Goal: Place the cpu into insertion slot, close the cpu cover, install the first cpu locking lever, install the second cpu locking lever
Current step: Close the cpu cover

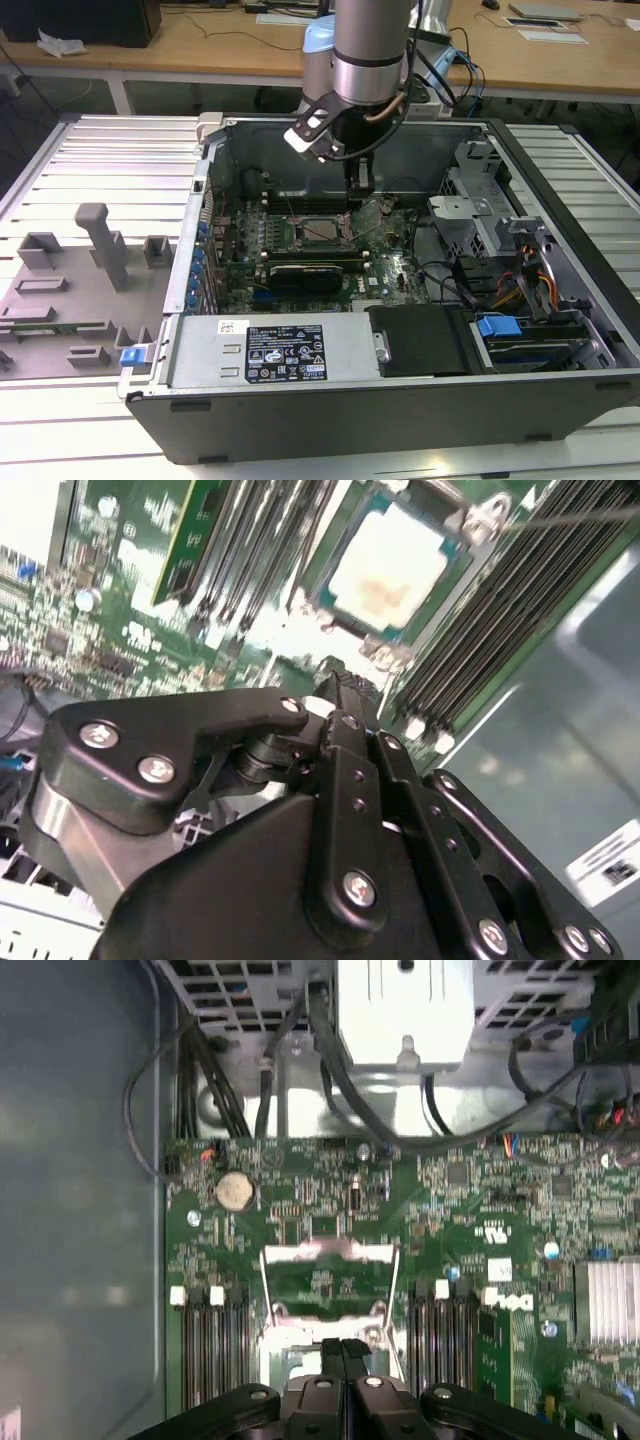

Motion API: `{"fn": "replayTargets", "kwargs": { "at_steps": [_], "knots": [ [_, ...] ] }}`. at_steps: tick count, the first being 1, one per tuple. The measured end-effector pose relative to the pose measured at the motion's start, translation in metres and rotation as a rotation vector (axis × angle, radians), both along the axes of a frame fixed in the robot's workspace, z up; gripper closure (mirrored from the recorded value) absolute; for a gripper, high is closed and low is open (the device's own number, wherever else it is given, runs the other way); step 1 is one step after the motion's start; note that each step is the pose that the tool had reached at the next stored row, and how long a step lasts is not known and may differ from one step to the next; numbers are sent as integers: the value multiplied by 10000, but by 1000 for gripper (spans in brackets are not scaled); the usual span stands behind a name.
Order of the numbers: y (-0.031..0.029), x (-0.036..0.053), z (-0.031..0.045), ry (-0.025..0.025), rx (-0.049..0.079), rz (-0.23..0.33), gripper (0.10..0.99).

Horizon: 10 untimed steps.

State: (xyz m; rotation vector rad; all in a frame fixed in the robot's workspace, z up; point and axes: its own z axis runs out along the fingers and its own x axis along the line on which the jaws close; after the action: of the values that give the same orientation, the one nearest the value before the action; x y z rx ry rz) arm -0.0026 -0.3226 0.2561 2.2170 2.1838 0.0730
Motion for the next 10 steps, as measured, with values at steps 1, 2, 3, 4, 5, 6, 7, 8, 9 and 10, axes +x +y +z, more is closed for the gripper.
{"fn": "replayTargets", "kwargs": {
  "at_steps": [1,2,3,4,5,6,7,8,9,10],
  "knots": [
    [-2,59,0,5,1,-2,980],
    [-4,116,-1,10,3,-1,980],
    [-6,180,-1,17,3,-1,980],
    [-7,249,-1,22,2,-2,980],
    [-7,285,-1,24,2,0,980],
    [-8,318,0,25,1,-1,980],
    [-8,383,0,29,1,-1,980],
    [-9,422,0,31,1,-1,980],
    [-9,458,-1,33,1,-2,980],
    [-10,512,0,37,0,-1,980]
  ]
}}
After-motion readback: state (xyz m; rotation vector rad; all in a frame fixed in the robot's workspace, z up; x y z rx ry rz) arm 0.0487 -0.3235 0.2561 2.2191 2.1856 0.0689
